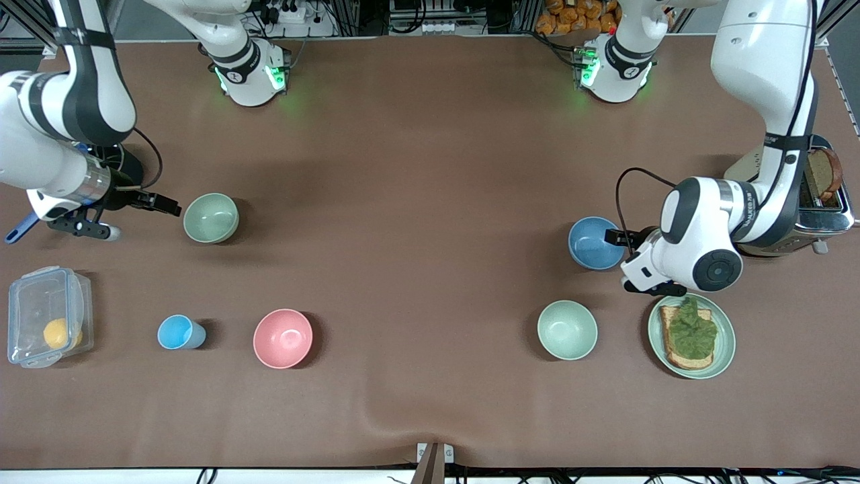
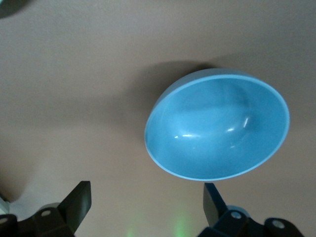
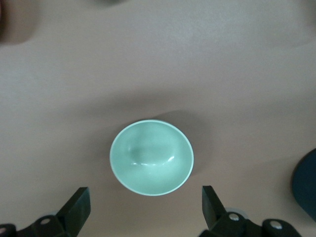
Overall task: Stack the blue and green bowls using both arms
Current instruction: 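Move the right gripper to the green bowl while the left gripper reaches blue, then grasp the green bowl and blue bowl rims with the right and left grippers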
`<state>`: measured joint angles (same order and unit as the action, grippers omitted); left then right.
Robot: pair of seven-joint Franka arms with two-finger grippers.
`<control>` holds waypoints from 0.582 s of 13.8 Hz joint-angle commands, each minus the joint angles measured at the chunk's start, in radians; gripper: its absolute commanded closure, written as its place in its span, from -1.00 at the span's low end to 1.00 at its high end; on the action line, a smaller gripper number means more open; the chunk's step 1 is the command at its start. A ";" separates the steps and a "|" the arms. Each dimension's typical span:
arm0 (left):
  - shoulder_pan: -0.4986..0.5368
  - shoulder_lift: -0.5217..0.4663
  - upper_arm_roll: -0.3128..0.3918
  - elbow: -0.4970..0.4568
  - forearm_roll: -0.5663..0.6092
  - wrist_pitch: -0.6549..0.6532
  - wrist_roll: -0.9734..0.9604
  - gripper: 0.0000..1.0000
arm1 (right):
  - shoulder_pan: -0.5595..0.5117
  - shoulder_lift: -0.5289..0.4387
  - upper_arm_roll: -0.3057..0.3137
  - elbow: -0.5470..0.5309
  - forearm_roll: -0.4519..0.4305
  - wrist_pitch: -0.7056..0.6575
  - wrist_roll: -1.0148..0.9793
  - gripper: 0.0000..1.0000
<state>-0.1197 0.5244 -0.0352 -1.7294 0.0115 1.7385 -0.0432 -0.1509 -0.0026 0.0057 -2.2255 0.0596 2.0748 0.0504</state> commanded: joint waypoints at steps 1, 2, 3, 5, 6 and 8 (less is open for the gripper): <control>-0.001 0.031 0.003 0.005 -0.004 0.004 -0.014 -1.00 | -0.029 -0.019 0.011 -0.054 0.026 0.039 -0.027 -1.00; -0.001 0.039 0.003 0.005 -0.004 0.004 -0.014 -1.00 | -0.038 -0.011 0.010 -0.060 0.028 0.042 -0.027 -1.00; 0.000 0.051 0.003 0.005 -0.004 0.007 -0.014 -1.00 | -0.041 -0.007 0.010 -0.066 0.029 0.051 -0.027 -1.00; 0.008 0.068 0.003 0.007 -0.004 0.019 -0.017 -1.00 | -0.042 0.004 0.010 -0.088 0.029 0.083 -0.027 -1.00; 0.008 0.072 0.003 0.008 -0.004 0.022 -0.029 -1.00 | -0.042 0.013 0.010 -0.100 0.029 0.102 -0.027 -1.00; 0.003 0.088 0.003 0.014 -0.005 0.030 -0.052 -1.00 | -0.045 0.033 0.010 -0.115 0.029 0.134 -0.027 -0.91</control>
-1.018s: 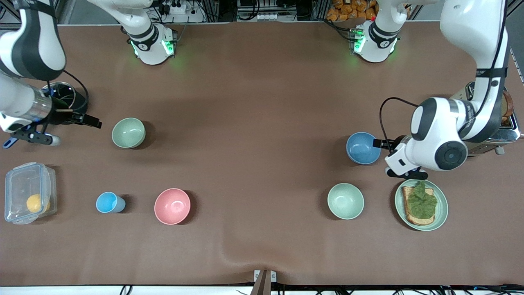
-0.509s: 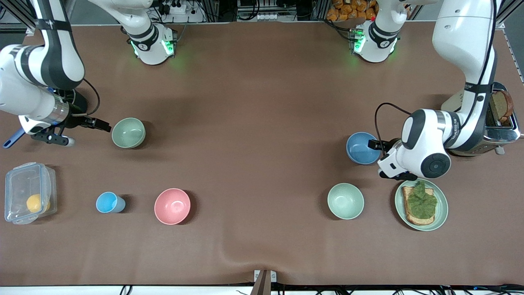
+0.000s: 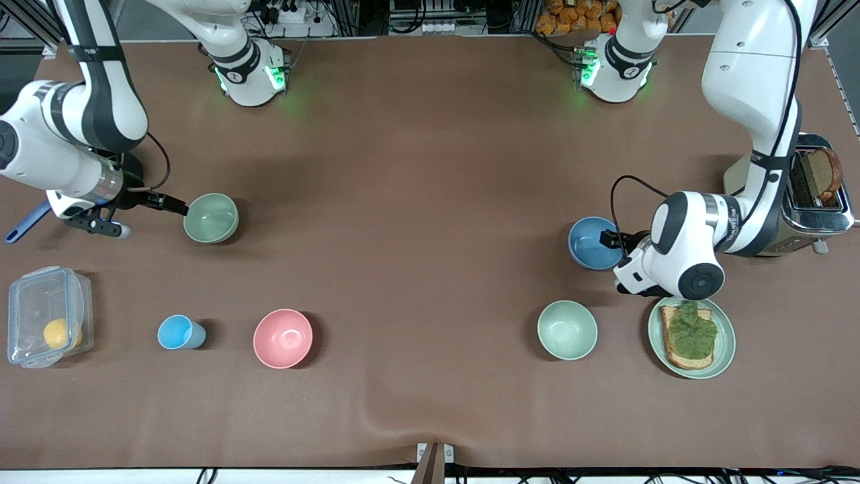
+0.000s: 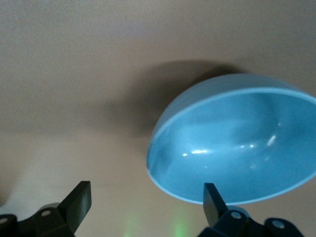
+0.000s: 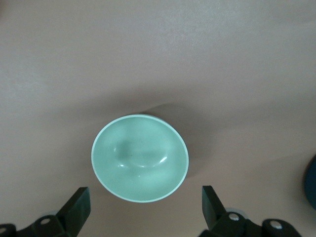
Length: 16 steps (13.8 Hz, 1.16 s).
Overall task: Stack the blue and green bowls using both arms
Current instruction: 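Grasp the green bowl and blue bowl rims with the right and left grippers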
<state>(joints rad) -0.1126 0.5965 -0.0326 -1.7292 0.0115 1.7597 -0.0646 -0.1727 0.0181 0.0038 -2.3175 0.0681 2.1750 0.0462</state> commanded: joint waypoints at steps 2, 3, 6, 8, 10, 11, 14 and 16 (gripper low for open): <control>-0.006 0.034 -0.001 0.014 -0.005 0.036 -0.059 -1.00 | -0.047 0.028 0.010 -0.026 0.021 0.048 -0.055 -0.78; -0.010 0.048 0.000 0.016 -0.005 0.055 -0.076 -1.00 | -0.059 0.034 0.011 -0.028 0.021 0.057 -0.081 -0.76; -0.013 0.069 -0.001 0.019 -0.005 0.107 -0.115 -1.00 | -0.087 0.063 0.012 -0.040 0.022 0.104 -0.115 -0.61; -0.022 0.077 -0.001 0.016 -0.005 0.161 -0.142 -0.98 | -0.085 0.095 0.013 -0.062 0.033 0.161 -0.115 -0.59; -0.029 0.077 -0.001 0.016 -0.005 0.170 -0.181 0.46 | -0.076 0.105 0.013 -0.130 0.051 0.286 -0.115 -0.59; -0.027 0.075 -0.003 0.016 -0.004 0.170 -0.175 0.99 | -0.076 0.109 0.013 -0.141 0.052 0.307 -0.115 -0.55; -0.029 0.028 -0.003 0.014 -0.004 0.144 -0.175 1.00 | -0.074 0.157 0.015 -0.169 0.052 0.399 -0.132 -0.33; -0.033 -0.030 -0.004 0.014 -0.004 0.118 -0.187 1.00 | -0.080 0.158 0.015 -0.181 0.052 0.424 -0.163 0.43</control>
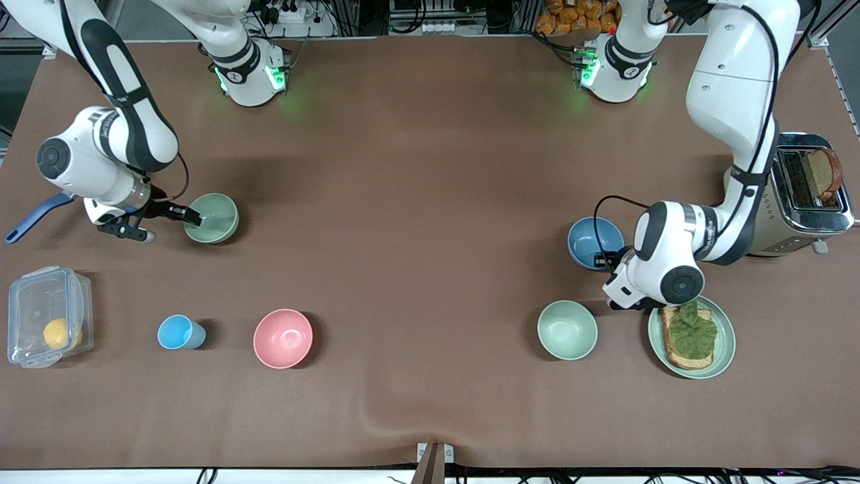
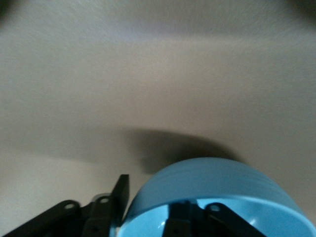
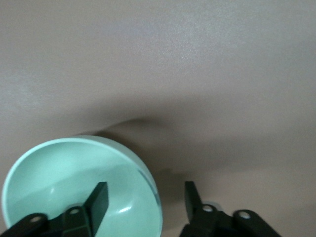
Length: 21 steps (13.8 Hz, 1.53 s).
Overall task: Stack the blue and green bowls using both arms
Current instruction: 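Grasp the green bowl and blue bowl rims with the right and left grippers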
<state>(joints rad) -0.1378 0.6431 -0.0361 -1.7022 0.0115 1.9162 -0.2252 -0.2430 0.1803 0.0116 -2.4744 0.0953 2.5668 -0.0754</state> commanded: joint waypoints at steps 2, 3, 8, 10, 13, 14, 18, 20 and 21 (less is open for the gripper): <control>-0.009 -0.140 -0.001 -0.013 -0.005 -0.071 -0.026 1.00 | -0.012 -0.004 0.007 -0.024 0.033 0.030 -0.041 0.89; -0.008 -0.170 -0.001 -0.013 -0.005 -0.091 -0.028 1.00 | -0.012 -0.005 0.007 -0.023 0.040 0.027 -0.041 1.00; -0.008 -0.293 -0.005 -0.010 -0.019 -0.157 -0.028 1.00 | -0.013 -0.015 0.008 0.024 0.070 -0.097 -0.033 1.00; -0.006 -0.344 -0.007 -0.010 -0.037 -0.161 -0.036 1.00 | -0.015 -0.022 0.007 0.067 0.101 -0.193 -0.033 1.00; -0.008 -0.394 -0.005 -0.007 -0.088 -0.161 -0.042 1.00 | -0.013 -0.038 0.007 0.104 0.112 -0.276 -0.030 1.00; -0.008 -0.408 -0.005 -0.007 -0.091 -0.161 -0.052 1.00 | -0.010 -0.039 0.007 0.127 0.132 -0.319 -0.029 1.00; -0.020 -0.415 -0.054 -0.005 -0.077 -0.160 -0.141 1.00 | 0.001 -0.053 0.016 0.170 0.172 -0.413 0.035 1.00; -0.019 -0.415 -0.094 -0.007 -0.077 -0.161 -0.180 1.00 | 0.036 -0.071 0.028 0.170 0.172 -0.424 0.130 1.00; -0.020 -0.412 -0.111 -0.007 -0.077 -0.161 -0.206 1.00 | 0.060 -0.084 0.030 0.170 0.172 -0.425 0.181 1.00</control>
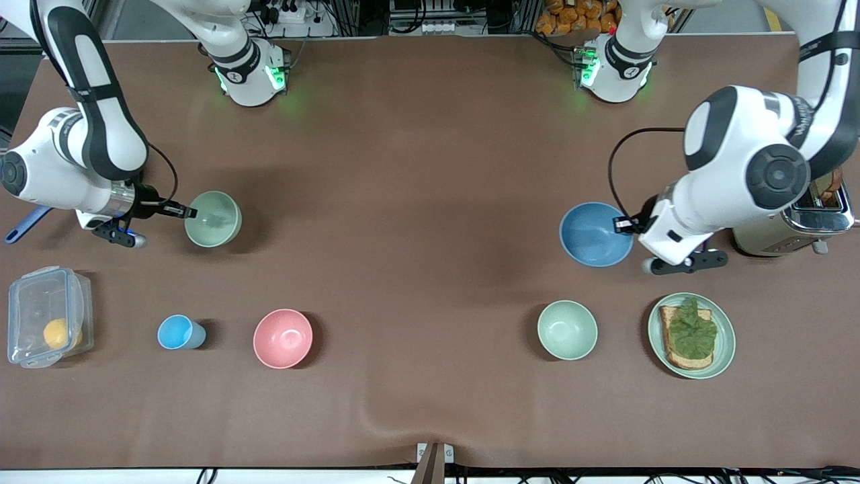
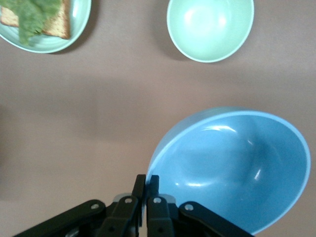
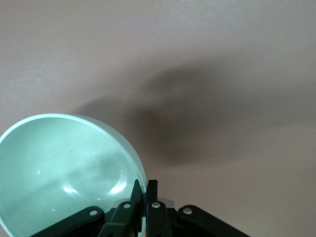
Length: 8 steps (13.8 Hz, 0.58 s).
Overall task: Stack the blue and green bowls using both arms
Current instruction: 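Carry the green bowl and blue bowl toward the table center with both grippers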
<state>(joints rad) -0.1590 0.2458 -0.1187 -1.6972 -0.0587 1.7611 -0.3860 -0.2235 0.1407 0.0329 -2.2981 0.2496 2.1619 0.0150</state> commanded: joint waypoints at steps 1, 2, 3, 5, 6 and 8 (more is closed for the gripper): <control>-0.001 -0.013 -0.041 -0.010 -0.007 -0.006 -0.062 1.00 | 0.077 -0.053 0.010 -0.006 0.017 -0.020 0.162 1.00; 0.001 -0.014 -0.051 -0.010 -0.007 -0.006 -0.069 1.00 | 0.117 -0.062 0.010 -0.006 0.017 -0.019 0.230 1.00; 0.002 -0.014 -0.065 -0.012 -0.007 -0.008 -0.079 1.00 | 0.146 -0.068 0.010 -0.004 0.017 -0.019 0.287 1.00; -0.002 -0.002 -0.084 -0.012 -0.009 -0.006 -0.111 1.00 | 0.215 -0.076 0.012 0.003 0.017 -0.014 0.397 1.00; -0.005 0.001 -0.087 -0.010 -0.016 -0.005 -0.120 1.00 | 0.261 -0.075 0.012 0.018 0.017 -0.014 0.478 1.00; -0.033 0.016 -0.091 -0.007 -0.024 0.004 -0.149 1.00 | 0.385 -0.067 0.009 0.046 0.017 0.002 0.638 1.00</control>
<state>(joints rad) -0.1697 0.2535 -0.2054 -1.7060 -0.0605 1.7616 -0.4967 0.0638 0.0818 0.0499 -2.2758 0.2533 2.1634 0.5245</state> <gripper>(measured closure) 0.960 0.952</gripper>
